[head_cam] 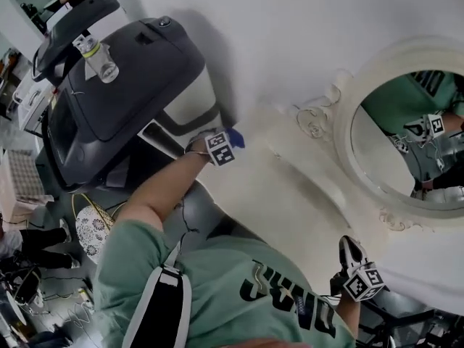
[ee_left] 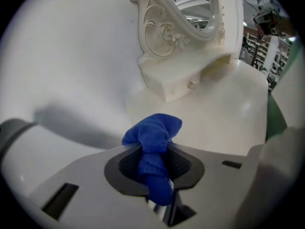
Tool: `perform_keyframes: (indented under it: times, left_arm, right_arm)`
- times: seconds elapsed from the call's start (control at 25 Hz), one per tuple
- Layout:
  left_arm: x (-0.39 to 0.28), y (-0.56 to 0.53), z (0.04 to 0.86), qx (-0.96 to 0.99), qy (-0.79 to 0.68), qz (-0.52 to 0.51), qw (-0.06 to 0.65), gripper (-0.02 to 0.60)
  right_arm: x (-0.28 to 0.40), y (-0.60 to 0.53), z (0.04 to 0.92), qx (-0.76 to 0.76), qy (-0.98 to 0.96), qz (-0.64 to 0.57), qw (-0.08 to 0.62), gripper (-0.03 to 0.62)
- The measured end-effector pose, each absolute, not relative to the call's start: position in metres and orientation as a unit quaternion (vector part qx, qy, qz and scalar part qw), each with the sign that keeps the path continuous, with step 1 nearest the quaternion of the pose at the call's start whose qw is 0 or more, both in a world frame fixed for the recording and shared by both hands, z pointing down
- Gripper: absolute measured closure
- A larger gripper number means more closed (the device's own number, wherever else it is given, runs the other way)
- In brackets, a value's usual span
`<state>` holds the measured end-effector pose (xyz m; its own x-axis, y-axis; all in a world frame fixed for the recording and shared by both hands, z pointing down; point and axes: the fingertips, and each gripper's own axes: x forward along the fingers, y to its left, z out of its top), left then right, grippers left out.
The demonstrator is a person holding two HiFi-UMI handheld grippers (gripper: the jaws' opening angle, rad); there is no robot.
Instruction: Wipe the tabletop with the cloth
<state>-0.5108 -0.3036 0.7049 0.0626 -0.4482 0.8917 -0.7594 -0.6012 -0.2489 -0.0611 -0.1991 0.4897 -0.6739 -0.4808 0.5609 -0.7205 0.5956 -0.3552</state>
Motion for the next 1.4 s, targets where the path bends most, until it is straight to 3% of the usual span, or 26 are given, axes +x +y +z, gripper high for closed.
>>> perform_keyframes:
  times: [0.28, 0.64, 0.84, 1.0, 1.24, 1.4]
  left_arm:
    - [-0.46, -0.483, 0.728, 0.755, -0.363, 0.54, 0.078, 0.483]
    - [-0.443, -0.524, 0.765, 0.757, -0.338, 0.555, 0.069, 0.484]
    - [-0.45, -0.45, 0.762, 0.757, -0.332, 0.557, 0.085, 0.486]
    - [-0.485, -0.33, 0.757, 0.742, -0.346, 0.562, 0.117, 0.486]
    - [-0.508, -0.131, 0.754, 0.707, -0.37, 0.569, 0.198, 0.486]
    - [-0.507, -0.058, 0.758, 0.698, -0.398, 0.525, 0.28, 0.485]
  right_arm:
    - [-0.089, -0.221, 0.492, 0.394, -0.837, 0.299, 0.233, 0.582]
    - [-0.077, -0.224, 0.508, 0.424, -0.811, 0.326, 0.239, 0.582]
    - [-0.079, -0.208, 0.5, 0.395, -0.83, 0.311, 0.241, 0.582]
    - [-0.073, -0.188, 0.497, 0.361, -0.856, 0.288, 0.232, 0.582]
    - [-0.056, -0.15, 0.487, 0.319, -0.884, 0.265, 0.216, 0.582]
    - [-0.053, -0.134, 0.482, 0.301, -0.896, 0.255, 0.205, 0.582]
